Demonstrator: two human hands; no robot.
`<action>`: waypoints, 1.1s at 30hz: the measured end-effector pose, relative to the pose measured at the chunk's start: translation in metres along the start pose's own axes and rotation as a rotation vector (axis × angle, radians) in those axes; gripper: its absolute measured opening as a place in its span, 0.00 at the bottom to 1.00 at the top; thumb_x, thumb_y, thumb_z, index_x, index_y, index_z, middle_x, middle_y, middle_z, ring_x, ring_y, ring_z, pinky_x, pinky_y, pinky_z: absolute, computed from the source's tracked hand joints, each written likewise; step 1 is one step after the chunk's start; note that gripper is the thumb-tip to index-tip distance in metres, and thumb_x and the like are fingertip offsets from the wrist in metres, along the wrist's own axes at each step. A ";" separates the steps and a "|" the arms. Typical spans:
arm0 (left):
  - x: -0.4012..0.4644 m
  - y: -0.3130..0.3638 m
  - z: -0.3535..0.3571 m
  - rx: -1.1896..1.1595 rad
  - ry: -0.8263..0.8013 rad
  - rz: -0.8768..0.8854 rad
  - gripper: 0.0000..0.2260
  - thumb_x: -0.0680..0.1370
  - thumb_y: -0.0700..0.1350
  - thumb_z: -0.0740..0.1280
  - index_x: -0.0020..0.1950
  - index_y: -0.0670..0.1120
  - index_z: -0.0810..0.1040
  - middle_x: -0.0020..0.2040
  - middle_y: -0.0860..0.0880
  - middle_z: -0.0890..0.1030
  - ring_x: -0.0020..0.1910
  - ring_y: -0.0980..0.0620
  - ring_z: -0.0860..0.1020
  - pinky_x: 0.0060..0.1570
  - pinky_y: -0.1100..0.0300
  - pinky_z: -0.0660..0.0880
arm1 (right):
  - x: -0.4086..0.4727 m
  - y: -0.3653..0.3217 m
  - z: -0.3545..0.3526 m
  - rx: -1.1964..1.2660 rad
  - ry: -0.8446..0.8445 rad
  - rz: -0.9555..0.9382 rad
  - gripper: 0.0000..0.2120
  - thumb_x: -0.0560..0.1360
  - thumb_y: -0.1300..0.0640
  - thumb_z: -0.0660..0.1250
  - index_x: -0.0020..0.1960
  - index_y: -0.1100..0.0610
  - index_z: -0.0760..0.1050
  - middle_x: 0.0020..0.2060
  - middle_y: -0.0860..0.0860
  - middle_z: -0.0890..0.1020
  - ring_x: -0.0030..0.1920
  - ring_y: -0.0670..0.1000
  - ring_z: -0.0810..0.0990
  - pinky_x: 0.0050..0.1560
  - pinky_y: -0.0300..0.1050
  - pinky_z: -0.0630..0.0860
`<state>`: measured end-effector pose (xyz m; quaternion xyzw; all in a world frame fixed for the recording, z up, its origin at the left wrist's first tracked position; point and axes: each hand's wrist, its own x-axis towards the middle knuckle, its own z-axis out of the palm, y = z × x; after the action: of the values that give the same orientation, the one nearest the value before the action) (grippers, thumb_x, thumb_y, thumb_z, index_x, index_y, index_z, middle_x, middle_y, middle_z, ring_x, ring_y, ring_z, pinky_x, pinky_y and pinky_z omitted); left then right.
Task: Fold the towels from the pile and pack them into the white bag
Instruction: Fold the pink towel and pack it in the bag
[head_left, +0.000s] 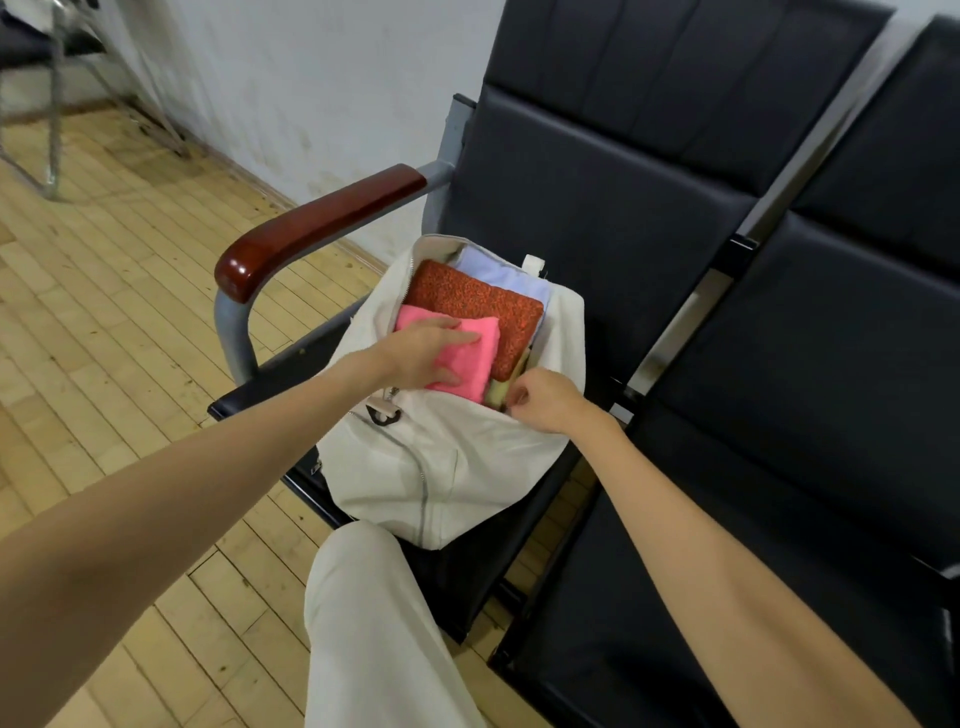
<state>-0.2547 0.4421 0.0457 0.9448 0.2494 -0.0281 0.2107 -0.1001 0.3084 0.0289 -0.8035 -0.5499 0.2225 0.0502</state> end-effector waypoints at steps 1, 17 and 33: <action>0.006 0.000 0.001 0.028 -0.019 -0.007 0.31 0.75 0.47 0.71 0.76 0.50 0.62 0.76 0.43 0.59 0.75 0.43 0.58 0.71 0.54 0.57 | 0.000 -0.001 -0.002 -0.053 -0.095 -0.007 0.11 0.73 0.61 0.64 0.52 0.61 0.81 0.50 0.55 0.82 0.51 0.56 0.79 0.52 0.48 0.77; 0.017 -0.004 0.001 0.021 -0.005 -0.009 0.30 0.72 0.50 0.73 0.73 0.52 0.67 0.71 0.43 0.66 0.68 0.44 0.66 0.69 0.53 0.61 | 0.027 -0.016 0.010 -0.274 -0.587 -0.052 0.16 0.78 0.55 0.61 0.65 0.53 0.71 0.60 0.51 0.74 0.59 0.55 0.72 0.58 0.47 0.71; 0.022 -0.006 -0.017 -0.266 -0.104 -0.145 0.21 0.74 0.45 0.73 0.67 0.53 0.76 0.63 0.47 0.73 0.56 0.51 0.72 0.59 0.60 0.71 | -0.044 -0.013 -0.009 0.231 0.317 -0.427 0.05 0.77 0.62 0.63 0.43 0.59 0.69 0.38 0.50 0.72 0.36 0.47 0.67 0.37 0.43 0.68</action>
<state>-0.2391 0.4641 0.0556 0.8854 0.3072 -0.0586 0.3439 -0.1208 0.2748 0.0543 -0.6834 -0.6628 0.1396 0.2724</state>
